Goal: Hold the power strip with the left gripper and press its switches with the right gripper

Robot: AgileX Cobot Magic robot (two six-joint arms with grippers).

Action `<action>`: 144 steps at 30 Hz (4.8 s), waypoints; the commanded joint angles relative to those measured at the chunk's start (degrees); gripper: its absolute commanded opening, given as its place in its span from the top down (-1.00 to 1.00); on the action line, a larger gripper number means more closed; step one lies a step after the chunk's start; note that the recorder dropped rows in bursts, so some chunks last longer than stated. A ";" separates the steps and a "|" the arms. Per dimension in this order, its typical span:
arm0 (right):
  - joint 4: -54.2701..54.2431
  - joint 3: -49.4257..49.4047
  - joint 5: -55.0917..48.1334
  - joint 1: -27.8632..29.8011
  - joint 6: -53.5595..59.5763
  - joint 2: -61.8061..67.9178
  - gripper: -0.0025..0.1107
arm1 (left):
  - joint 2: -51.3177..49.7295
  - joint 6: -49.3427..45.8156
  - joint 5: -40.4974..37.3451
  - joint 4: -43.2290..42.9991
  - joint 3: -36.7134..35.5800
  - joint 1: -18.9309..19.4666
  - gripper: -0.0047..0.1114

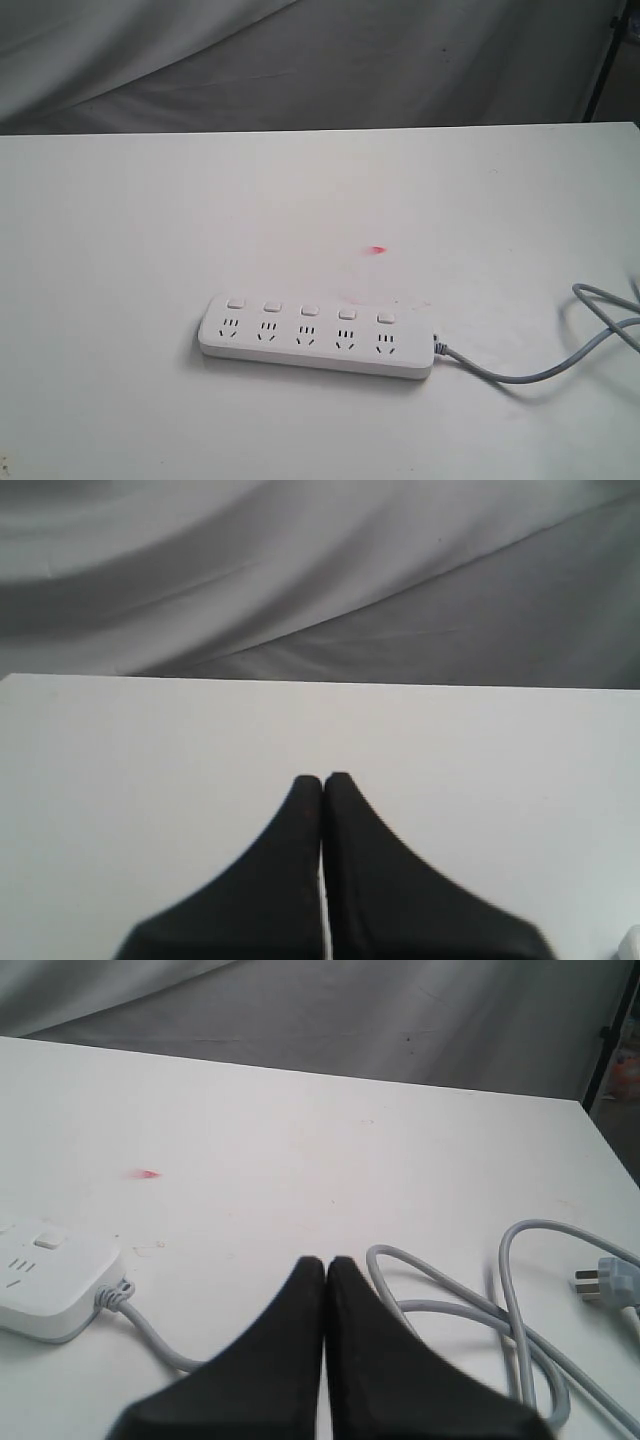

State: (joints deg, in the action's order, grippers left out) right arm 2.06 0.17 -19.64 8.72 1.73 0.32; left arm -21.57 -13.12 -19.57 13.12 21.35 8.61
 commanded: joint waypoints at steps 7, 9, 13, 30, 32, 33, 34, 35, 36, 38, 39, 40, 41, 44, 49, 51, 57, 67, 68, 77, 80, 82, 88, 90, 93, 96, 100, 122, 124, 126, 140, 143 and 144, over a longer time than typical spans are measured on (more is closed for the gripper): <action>-0.12 -0.17 0.08 -0.23 0.40 -0.32 0.96 | -15.66 -28.22 5.47 18.46 5.82 0.06 0.92; -0.12 -0.17 0.08 -0.23 0.40 -0.32 0.96 | -17.69 -34.53 7.84 23.21 5.94 0.06 0.92; -0.12 -0.17 0.08 -0.23 0.40 -0.32 0.96 | -20.87 -47.88 14.33 34.55 6.17 0.06 0.92; -0.12 -0.17 0.08 -0.23 0.40 -0.32 0.96 | -43.71 -60.63 27.42 45.57 13.69 0.06 0.92; -0.12 -0.17 0.08 -0.23 0.40 -0.32 0.96 | -46.73 -59.84 25.42 45.47 15.05 0.06 0.92; -0.12 -0.17 0.08 -0.23 0.40 -0.32 0.96 | -48.48 -58.92 25.32 45.47 15.68 0.06 0.92; -0.12 -0.17 0.08 -0.23 0.40 -0.32 0.96 | -49.45 -58.96 25.32 45.47 15.81 0.06 0.92; -0.12 -0.17 0.08 -0.23 0.40 -0.32 0.96 | -50.07 -58.96 25.46 45.47 15.85 0.06 0.92; -0.12 -0.17 0.08 -0.23 0.40 -0.32 0.96 | -50.42 -58.96 25.74 45.09 15.96 0.06 0.92; -0.12 -0.17 0.08 -0.23 0.40 -0.32 0.96 | -50.54 -57.18 26.47 45.07 15.96 0.06 0.92; -0.12 -0.17 0.08 -0.23 0.40 -0.32 0.96 | -50.54 -54.74 27.82 45.07 15.96 0.06 0.92; -0.12 -0.17 0.08 -0.23 0.40 -0.32 0.96 | -50.54 -53.68 28.33 45.07 16.12 0.06 0.92; -0.12 -0.17 0.08 -0.23 0.40 -0.32 0.96 | -50.54 -52.99 28.19 45.07 16.31 0.06 0.92; -0.12 -0.17 0.08 -0.23 0.40 -0.32 0.96 | -50.54 -53.01 31.27 45.07 16.31 0.54 0.92; -0.12 -0.17 0.08 -0.23 0.40 -0.32 0.96 | -50.69 -50.71 29.72 45.60 16.31 6.19 0.92; -0.12 -0.17 0.08 -0.23 0.40 -0.32 0.96 | -50.69 -53.61 27.47 48.19 16.31 9.44 0.92; -0.12 -0.17 0.08 -0.23 0.40 -0.32 0.96 | -50.69 -81.91 8.18 65.75 18.99 18.53 0.92; -0.12 -0.17 0.08 -0.23 0.40 -0.32 0.96 | -54.86 -106.88 -30.48 77.07 18.94 25.34 0.92; -0.12 -0.17 0.08 -0.23 0.40 -0.32 0.96 | -55.84 -106.88 -31.41 76.24 18.80 25.34 0.92; -0.12 -0.17 0.08 -0.23 0.40 -0.32 0.96 | -60.53 -106.88 -39.28 62.75 18.68 25.34 0.92; -0.12 -0.17 0.08 -0.23 0.40 -0.32 0.96 | -60.53 -106.88 -39.28 61.88 18.68 25.34 0.92; -0.12 -0.17 0.08 -0.23 0.40 -0.32 0.96 | -60.53 -106.88 -39.98 61.88 18.68 25.34 0.92; -0.12 -0.17 0.08 -0.23 0.40 -0.32 0.96 | -60.53 -106.88 -41.23 63.64 18.68 25.34 0.92; -0.12 -0.17 0.08 -0.23 0.40 -0.32 0.96 | -60.53 -106.88 -41.25 63.90 18.68 25.34 0.92; -0.12 -0.17 0.08 -0.23 0.40 -0.32 0.96 | -60.53 -106.88 -41.25 63.24 18.98 25.08 0.92; -0.12 -0.17 0.08 -0.23 0.40 -0.32 0.96 | -60.53 -106.88 -41.27 58.00 20.95 23.30 0.92; -0.12 -0.17 0.08 -0.23 0.40 -0.32 0.96 | -60.53 -106.88 -41.27 50.91 24.13 18.86 0.86; -0.12 -0.17 0.08 -0.23 0.40 -0.32 0.96 | -66.90 -106.88 -35.54 36.30 27.23 3.90 -0.42; -0.12 -0.17 0.08 -0.23 0.40 -0.32 0.96 | -69.68 -106.88 -33.04 36.32 27.33 1.99 -0.42; -0.12 -0.17 0.08 -0.23 0.40 -0.32 0.96 | -72.77 -106.88 -30.59 35.92 27.68 0.06 -0.42; -0.12 -0.17 0.08 -0.23 0.40 -0.32 0.96 | -79.62 -106.85 -24.90 37.10 28.96 -2.31 -0.43; -0.12 -0.17 0.08 -0.23 0.40 -0.32 0.96 | -79.62 -106.85 -24.46 39.21 28.96 -3.76 -0.71; -0.12 -0.17 0.08 -0.23 0.40 -0.32 0.96 | -79.62 -106.85 -23.74 39.82 28.96 -4.90 -0.78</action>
State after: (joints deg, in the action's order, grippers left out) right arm 2.06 0.17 -19.64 8.72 1.73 0.32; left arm -101.08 -119.86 -44.07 50.95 50.09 5.45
